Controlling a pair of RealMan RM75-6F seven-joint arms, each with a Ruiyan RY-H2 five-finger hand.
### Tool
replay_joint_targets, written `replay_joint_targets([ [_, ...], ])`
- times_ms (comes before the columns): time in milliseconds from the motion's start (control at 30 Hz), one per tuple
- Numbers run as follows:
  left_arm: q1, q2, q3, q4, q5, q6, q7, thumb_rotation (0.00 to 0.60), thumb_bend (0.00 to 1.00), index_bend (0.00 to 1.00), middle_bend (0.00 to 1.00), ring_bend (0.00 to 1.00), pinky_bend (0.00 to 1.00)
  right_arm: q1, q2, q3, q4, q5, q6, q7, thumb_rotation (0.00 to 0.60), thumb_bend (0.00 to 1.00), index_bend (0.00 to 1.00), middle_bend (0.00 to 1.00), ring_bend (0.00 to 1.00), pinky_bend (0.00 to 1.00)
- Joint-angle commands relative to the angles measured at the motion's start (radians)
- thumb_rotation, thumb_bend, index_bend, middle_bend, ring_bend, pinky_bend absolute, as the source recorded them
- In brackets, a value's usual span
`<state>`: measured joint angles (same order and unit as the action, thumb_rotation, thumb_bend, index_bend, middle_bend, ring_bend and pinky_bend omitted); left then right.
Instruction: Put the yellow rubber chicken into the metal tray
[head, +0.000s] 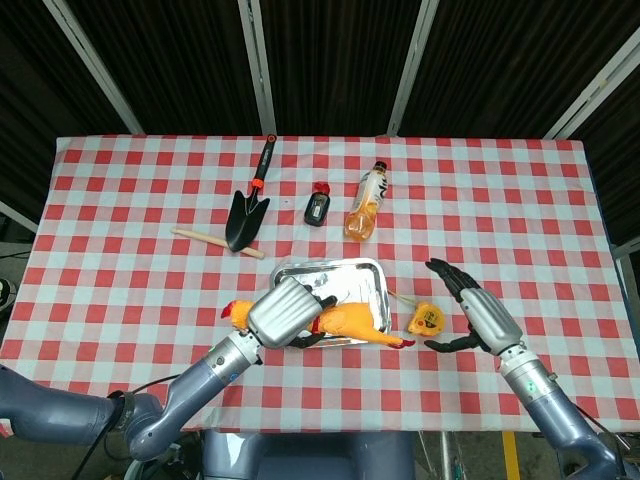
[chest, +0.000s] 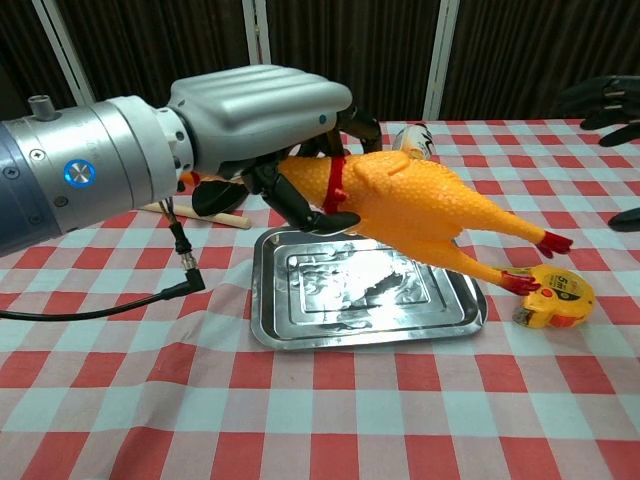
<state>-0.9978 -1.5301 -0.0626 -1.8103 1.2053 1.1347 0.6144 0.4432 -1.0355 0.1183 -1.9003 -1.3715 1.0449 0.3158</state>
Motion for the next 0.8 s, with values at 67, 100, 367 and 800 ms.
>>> replay_joint_targets([
  [67,0.060,-0.011,0.022,0.100,0.056,0.000,-0.160,0.600,0.46,0.59,0.70,0.65,0.76,-0.029,0.016,0.013,0.031,-0.005,0.047,0.067,0.600,0.13,0.00,0.00,0.00,0.07],
  [100,0.068,-0.018,0.024,0.126,0.066,-0.001,-0.193,0.600,0.45,0.59,0.70,0.64,0.75,-0.032,0.017,0.015,0.037,-0.006,0.053,0.075,0.600,0.13,0.00,0.00,0.00,0.07],
  [367,0.112,-0.131,0.020,0.389,0.113,-0.030,-0.415,0.600,0.42,0.56,0.66,0.59,0.64,-0.050,-0.001,0.024,0.079,-0.003,0.084,0.118,0.600,0.13,0.00,0.00,0.00,0.07],
  [800,0.133,-0.260,0.000,0.593,0.142,-0.092,-0.551,0.600,0.34,0.48,0.56,0.49,0.51,-0.056,-0.015,0.025,0.107,0.007,0.076,0.137,0.600,0.13,0.00,0.00,0.00,0.07],
])
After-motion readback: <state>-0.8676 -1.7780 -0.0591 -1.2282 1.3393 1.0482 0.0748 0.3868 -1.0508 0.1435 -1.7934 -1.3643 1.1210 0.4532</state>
